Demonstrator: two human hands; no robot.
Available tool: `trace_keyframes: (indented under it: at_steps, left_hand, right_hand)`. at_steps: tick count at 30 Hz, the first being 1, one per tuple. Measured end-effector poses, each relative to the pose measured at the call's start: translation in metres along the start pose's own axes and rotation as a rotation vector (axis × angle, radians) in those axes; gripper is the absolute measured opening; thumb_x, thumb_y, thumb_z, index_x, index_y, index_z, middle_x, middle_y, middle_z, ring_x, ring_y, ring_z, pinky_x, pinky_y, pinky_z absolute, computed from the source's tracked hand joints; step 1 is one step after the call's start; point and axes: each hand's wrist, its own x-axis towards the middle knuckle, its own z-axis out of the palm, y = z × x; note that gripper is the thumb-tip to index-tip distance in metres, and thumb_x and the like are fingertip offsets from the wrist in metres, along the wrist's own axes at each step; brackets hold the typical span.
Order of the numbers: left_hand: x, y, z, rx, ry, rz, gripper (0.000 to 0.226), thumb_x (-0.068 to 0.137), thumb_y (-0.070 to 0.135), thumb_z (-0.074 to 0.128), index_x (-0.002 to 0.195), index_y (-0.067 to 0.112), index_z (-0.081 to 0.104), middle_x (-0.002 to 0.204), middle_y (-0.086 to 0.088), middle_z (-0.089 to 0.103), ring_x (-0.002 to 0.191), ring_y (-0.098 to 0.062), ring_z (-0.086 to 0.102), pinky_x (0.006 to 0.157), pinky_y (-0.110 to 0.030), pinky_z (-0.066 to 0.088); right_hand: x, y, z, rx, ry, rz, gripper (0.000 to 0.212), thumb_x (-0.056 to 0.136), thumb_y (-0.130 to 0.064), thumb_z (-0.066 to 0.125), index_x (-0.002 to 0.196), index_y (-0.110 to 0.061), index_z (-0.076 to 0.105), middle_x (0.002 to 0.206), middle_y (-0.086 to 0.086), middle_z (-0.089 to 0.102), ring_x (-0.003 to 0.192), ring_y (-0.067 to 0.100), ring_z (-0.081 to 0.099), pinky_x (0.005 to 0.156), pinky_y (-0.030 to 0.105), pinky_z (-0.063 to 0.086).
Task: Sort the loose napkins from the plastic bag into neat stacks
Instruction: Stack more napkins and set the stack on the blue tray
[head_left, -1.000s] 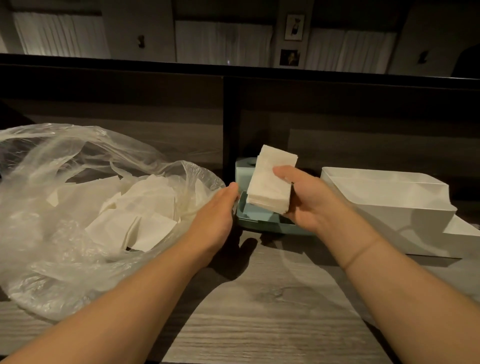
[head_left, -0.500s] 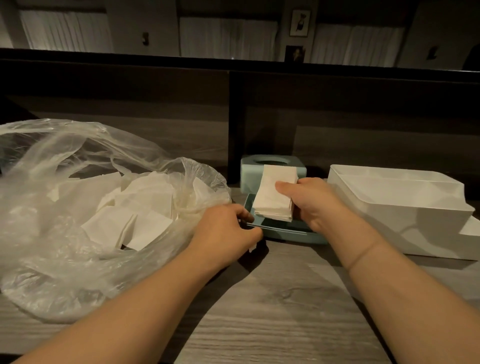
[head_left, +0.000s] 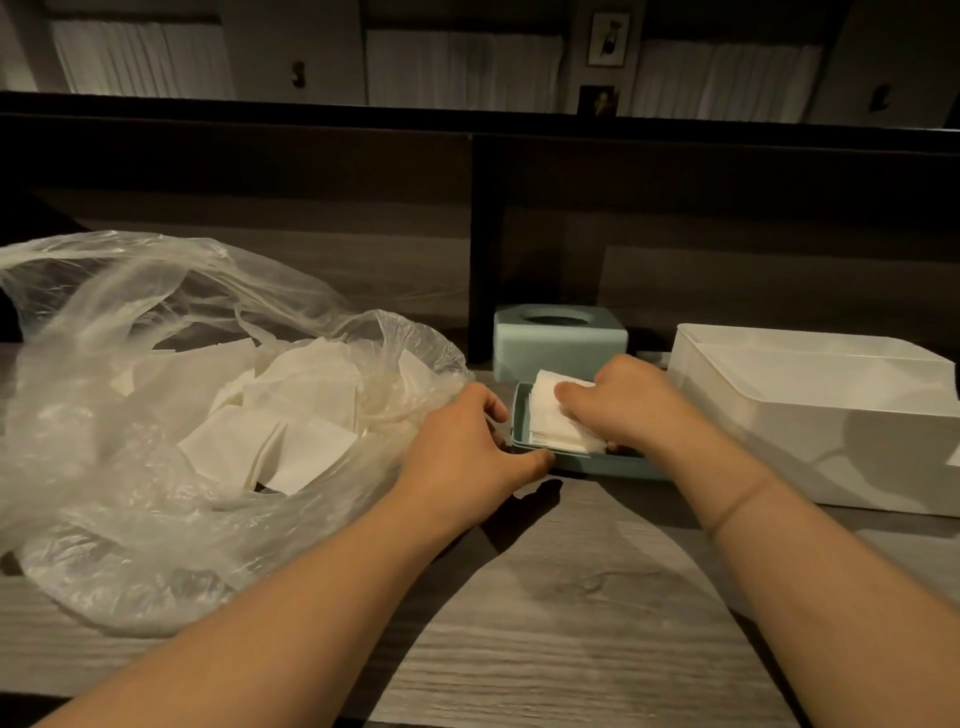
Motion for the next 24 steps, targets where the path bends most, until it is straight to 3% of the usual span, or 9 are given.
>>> trace_keyframes:
  at_steps: [5,8,11,13,15,18,20,24]
  left_hand:
    - [-0.0007,-0.0001,0.0013,0.001,0.016,0.012,0.044,0.075,0.046,0.088,0.098,0.031,0.053,0.078,0.009,0.068,0.068,0.0,0.064,0.062,-0.025,0.054]
    - [-0.0005,-0.0009,0.0016,0.001,0.028,0.012,0.042,0.076,0.044,0.087,0.097,0.03,0.053,0.08,0.01,0.066,0.069,0.0,0.062,0.056,-0.018,0.048]
    - [0.0004,-0.0018,0.002,-0.007,0.041,0.014,0.041,0.076,0.042,0.087,0.098,0.029,0.054,0.085,0.011,0.065,0.076,-0.002,0.061,0.058,-0.016,0.046]
    - [0.0013,-0.0021,0.0023,0.0,0.052,0.018,0.041,0.077,0.044,0.085,0.101,0.028,0.057,0.089,0.011,0.063,0.081,-0.004,0.06,0.064,-0.02,0.049]
    - [0.0022,-0.0026,0.0028,-0.004,0.067,0.018,0.039,0.077,0.045,0.083,0.104,0.028,0.06,0.09,0.012,0.063,0.083,-0.003,0.06,0.068,-0.023,0.052]
    - [0.0039,-0.0034,0.0044,0.0,0.07,0.023,0.035,0.08,0.045,0.081,0.105,0.028,0.066,0.09,0.013,0.064,0.083,-0.002,0.061,0.072,-0.025,0.055]
    - [0.005,-0.0044,0.0052,0.005,0.071,0.023,0.033,0.08,0.046,0.08,0.105,0.027,0.067,0.091,0.013,0.065,0.084,-0.003,0.061,0.075,-0.028,0.056]
    - [0.0041,-0.0027,0.0044,0.004,0.076,0.024,0.038,0.078,0.046,0.081,0.106,0.029,0.062,0.096,0.012,0.062,0.088,-0.003,0.058,0.075,-0.026,0.053]
  right_hand:
    - [-0.0023,0.0021,0.0035,0.054,-0.046,-0.019,0.04,0.091,-0.041,0.062,0.064,-0.012,0.053,0.058,0.003,0.046,0.058,0.02,0.047,0.053,0.028,0.032]
    - [-0.0034,0.0029,0.0045,0.192,-0.078,-0.009,0.036,0.089,-0.036,0.063,0.063,-0.014,0.051,0.058,0.006,0.04,0.06,0.022,0.044,0.059,0.036,0.035]
    - [-0.0061,0.0044,0.0047,0.29,-0.089,-0.001,0.032,0.088,-0.035,0.064,0.071,-0.009,0.059,0.072,0.015,0.052,0.07,0.025,0.05,0.064,0.042,0.043]
    - [-0.0067,0.005,0.005,0.326,-0.078,0.017,0.04,0.09,-0.035,0.064,0.092,0.005,0.069,0.1,0.025,0.068,0.085,0.033,0.065,0.08,0.052,0.056]
    - [-0.0063,0.0056,0.0052,0.342,-0.063,0.035,0.045,0.091,-0.035,0.064,0.107,0.006,0.069,0.116,0.027,0.067,0.099,0.041,0.068,0.089,0.055,0.056]
    - [-0.0067,0.0051,0.0049,0.35,-0.074,0.024,0.034,0.09,-0.033,0.064,0.079,-0.001,0.066,0.084,0.027,0.058,0.072,0.029,0.055,0.068,0.04,0.047]
    - [-0.0062,0.0045,0.0056,0.366,-0.075,0.029,0.027,0.09,-0.031,0.064,0.072,-0.011,0.06,0.071,0.016,0.048,0.069,0.025,0.047,0.067,0.038,0.041]
    - [-0.0057,0.0055,0.0066,0.331,-0.047,0.005,0.031,0.09,-0.032,0.063,0.066,-0.015,0.052,0.057,0.004,0.041,0.062,0.022,0.046,0.066,0.04,0.044]
